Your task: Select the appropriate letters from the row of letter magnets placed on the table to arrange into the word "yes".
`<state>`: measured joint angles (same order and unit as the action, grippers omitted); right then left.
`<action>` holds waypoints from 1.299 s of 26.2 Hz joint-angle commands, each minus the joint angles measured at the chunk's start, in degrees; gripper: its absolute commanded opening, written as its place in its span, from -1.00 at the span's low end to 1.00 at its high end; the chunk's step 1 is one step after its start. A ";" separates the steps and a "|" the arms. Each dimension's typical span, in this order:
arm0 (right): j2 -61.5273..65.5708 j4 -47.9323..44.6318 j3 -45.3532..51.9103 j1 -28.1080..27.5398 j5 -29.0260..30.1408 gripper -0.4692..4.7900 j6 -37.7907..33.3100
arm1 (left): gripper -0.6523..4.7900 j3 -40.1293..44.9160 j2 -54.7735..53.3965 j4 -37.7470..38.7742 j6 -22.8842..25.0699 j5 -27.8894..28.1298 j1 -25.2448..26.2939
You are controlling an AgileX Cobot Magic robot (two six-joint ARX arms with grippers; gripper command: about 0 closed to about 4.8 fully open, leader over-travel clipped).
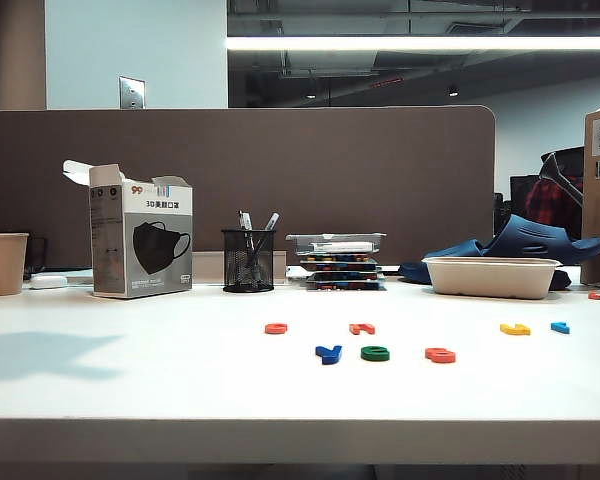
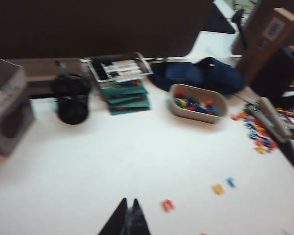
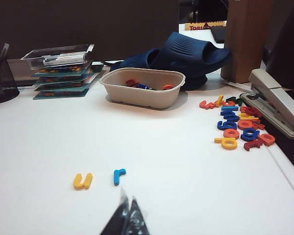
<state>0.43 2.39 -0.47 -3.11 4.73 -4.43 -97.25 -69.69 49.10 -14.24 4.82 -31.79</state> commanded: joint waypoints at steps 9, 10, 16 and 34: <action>-0.46 -0.81 0.44 0.02 -0.13 -0.82 0.17 | -0.78 -0.15 1.27 0.28 10.01 -2.21 14.23; -0.46 -0.81 0.44 0.02 -0.13 -0.82 0.17 | -0.78 -0.15 1.68 0.57 10.36 -2.14 14.67; -0.46 -0.63 0.44 0.02 -0.15 -0.82 0.17 | -0.78 -0.13 4.96 3.91 13.03 -2.05 17.81; -0.46 2.05 0.44 0.04 -0.13 -0.82 0.17 | -0.78 10.84 33.70 10.95 14.49 4.22 17.68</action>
<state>0.43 5.41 -0.47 -3.14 4.71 -4.43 -88.62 -38.24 60.27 0.38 7.92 -14.11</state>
